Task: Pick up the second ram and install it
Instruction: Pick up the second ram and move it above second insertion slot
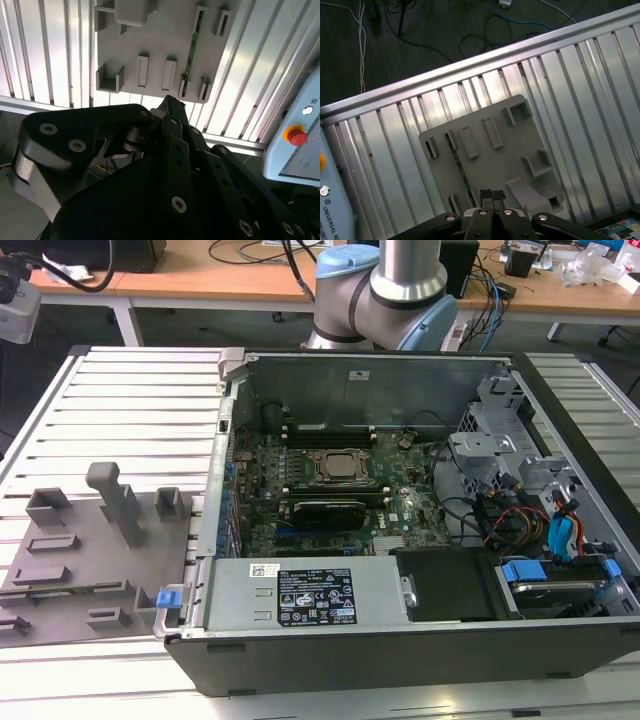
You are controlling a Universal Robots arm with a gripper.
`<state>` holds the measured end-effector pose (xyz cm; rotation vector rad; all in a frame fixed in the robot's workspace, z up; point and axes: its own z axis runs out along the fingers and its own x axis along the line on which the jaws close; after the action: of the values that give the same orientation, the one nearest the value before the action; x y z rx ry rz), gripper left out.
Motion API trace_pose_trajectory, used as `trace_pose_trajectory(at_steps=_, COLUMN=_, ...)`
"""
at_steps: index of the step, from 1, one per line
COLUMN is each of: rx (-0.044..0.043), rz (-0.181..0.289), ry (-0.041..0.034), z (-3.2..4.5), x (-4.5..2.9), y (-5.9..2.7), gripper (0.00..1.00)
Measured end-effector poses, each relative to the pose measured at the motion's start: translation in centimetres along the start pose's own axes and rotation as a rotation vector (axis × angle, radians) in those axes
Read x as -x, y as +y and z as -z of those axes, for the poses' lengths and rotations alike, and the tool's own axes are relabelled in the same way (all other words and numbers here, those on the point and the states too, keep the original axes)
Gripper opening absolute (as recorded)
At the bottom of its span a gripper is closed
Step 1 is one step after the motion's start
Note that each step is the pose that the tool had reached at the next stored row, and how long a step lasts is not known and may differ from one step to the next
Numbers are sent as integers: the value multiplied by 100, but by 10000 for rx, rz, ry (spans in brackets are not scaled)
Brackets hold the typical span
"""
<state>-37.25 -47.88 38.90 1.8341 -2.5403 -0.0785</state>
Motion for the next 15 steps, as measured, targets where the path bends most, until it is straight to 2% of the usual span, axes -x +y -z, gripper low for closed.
trace_pose_trajectory(at_steps=15, rx=34, rz=1410, ry=62, z=0, x=0, y=0, gripper=11)
